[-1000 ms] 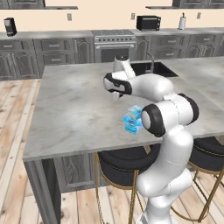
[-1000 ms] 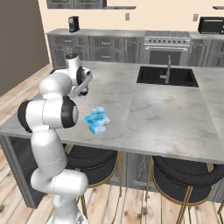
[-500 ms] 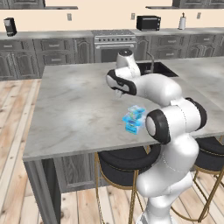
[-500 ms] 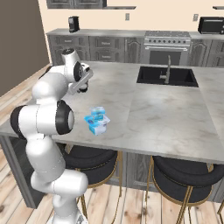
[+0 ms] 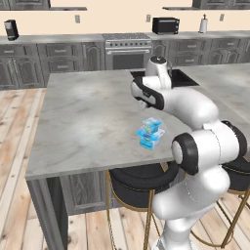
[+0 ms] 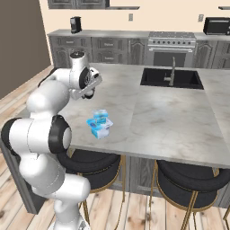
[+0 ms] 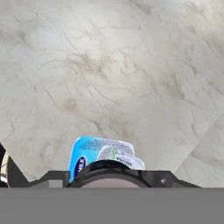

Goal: Stack the yogurt containers by placing the smaller containers on top of the larger containers.

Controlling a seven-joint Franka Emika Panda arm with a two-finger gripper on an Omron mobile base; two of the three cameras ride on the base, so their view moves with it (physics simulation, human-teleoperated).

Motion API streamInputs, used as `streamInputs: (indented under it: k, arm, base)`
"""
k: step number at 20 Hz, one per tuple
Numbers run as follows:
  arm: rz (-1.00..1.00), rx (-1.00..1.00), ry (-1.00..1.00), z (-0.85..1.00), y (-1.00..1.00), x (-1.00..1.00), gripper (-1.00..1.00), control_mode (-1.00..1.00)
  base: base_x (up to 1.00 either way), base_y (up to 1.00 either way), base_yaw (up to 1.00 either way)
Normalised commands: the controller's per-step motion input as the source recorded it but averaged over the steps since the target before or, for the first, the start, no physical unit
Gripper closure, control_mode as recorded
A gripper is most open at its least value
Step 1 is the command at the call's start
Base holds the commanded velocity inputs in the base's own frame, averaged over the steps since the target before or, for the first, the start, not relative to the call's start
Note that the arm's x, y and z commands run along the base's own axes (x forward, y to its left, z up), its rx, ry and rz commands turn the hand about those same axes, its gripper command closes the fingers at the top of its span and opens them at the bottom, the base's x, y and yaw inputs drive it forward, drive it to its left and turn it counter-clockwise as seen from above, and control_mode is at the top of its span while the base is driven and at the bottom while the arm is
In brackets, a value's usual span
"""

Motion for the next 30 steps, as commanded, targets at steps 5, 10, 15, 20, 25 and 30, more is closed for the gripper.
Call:
streamInputs:
  k: [5, 10, 15, 20, 25, 30]
  arm:
    - [-0.05, 0.05, 0.00, 0.05, -0.26, -0.32, 1.00, -1.00]
    - [-0.03, 0.00, 0.08, 0.00, -0.11, -0.14, 1.00, -1.00]
    - [0.00, -0.04, 0.19, 0.00, 0.00, 0.00, 1.00, -1.00]
    - [0.00, -0.05, 0.17, 0.00, -0.03, 0.00, 1.00, -1.00]
    - [0.00, -0.01, 0.06, 0.00, -0.04, 0.00, 1.00, -1.00]
    - [0.00, 0.00, -0.02, -0.07, -0.02, 0.01, 1.00, -1.00]
  base:
    - [0.00, 0.00, 0.00]
    - [0.00, 0.00, 0.00]
    - [0.00, 0.00, 0.00]
    - [0.00, 0.00, 0.00]
    - [0.00, 0.00, 0.00]
    - [0.00, 0.00, 0.00]
